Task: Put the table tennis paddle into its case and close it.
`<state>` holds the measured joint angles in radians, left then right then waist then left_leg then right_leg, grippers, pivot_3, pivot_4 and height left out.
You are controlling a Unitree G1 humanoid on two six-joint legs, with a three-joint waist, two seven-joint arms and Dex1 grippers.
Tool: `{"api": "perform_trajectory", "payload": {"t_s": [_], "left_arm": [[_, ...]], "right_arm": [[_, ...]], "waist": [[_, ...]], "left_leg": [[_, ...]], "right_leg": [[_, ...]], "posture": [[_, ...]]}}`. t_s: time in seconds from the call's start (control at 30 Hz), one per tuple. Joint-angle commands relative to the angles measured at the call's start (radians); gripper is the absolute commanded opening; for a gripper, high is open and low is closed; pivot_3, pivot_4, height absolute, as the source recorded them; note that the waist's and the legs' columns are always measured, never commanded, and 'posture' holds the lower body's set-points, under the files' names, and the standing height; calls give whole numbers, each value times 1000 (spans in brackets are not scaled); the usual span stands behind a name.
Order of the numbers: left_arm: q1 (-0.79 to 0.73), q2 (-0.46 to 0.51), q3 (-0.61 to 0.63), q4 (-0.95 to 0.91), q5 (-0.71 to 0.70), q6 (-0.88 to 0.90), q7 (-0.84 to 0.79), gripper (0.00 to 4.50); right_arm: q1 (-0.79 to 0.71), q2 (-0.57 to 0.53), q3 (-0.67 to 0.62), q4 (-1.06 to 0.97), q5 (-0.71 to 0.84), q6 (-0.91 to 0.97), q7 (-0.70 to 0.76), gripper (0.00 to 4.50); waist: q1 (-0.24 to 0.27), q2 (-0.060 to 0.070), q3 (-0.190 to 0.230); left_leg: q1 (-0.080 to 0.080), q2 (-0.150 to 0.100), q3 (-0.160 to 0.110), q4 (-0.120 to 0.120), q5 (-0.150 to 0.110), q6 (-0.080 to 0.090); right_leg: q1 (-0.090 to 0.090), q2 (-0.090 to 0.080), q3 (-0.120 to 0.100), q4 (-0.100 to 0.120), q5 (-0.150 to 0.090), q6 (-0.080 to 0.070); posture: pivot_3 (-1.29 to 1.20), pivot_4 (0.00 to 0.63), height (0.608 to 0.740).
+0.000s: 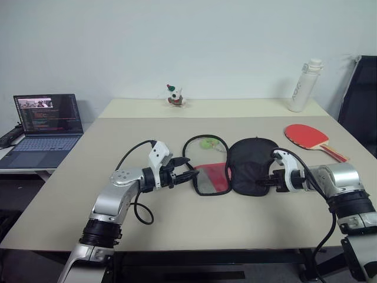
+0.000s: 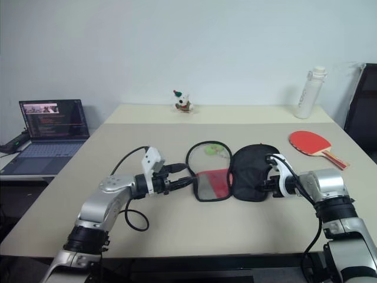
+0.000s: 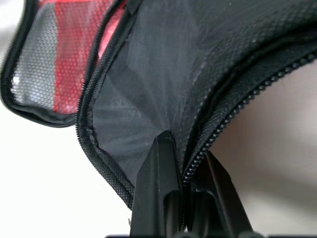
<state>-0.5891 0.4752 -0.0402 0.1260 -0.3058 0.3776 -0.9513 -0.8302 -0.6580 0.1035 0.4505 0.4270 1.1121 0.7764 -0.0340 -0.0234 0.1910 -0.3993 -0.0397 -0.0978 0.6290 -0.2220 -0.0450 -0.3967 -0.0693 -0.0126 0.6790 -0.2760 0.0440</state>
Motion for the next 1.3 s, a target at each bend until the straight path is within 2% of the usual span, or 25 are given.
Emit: {"api": "perform_trajectory", "payload": {"t_s": [0.03,0.37,0.6,0.7,1.07,1.3], "left_arm": [[-16,9,9,-16,-2,-24,-3,3167],[-13,8,13,-17,-12,-30,-7,3167],[-20,4,7,-2,-6,-42,-11,3167],[-23,6,7,5,-4,-47,-13,3167],[-27,0,14,13,-14,-56,-16,3167],[-42,-21,7,14,-16,-56,-13,3167]], "right_arm": [[-48,-11,-1,40,-35,-46,34,40],[-78,-12,15,102,-99,-79,96,40],[-86,-3,-8,139,-141,-110,72,40],[-95,-5,-29,171,-156,-136,45,723],[-63,-73,-94,83,-157,-169,38,4465],[67,-159,-196,-56,-151,-240,-1,4465]], "waist": [[0,0,0],[1,0,0],[1,0,0],[1,0,0],[2,0,0],[4,0,0]], "left_leg": [[0,0,0,0,0,0],[0,0,0,0,0,0],[0,0,0,0,0,0],[0,0,0,0,0,0],[0,0,0,0,0,0],[-1,0,0,0,0,0]], "right_leg": [[0,0,0,0,0,0],[0,0,0,0,0,0],[0,0,0,0,0,0],[0,0,0,0,0,0],[0,-1,0,0,0,0],[0,-1,0,-1,0,0]], "posture": [[0,150,740],[0,150,740],[0,150,740],[0,150,740],[0,150,740],[0,150,740]]}}
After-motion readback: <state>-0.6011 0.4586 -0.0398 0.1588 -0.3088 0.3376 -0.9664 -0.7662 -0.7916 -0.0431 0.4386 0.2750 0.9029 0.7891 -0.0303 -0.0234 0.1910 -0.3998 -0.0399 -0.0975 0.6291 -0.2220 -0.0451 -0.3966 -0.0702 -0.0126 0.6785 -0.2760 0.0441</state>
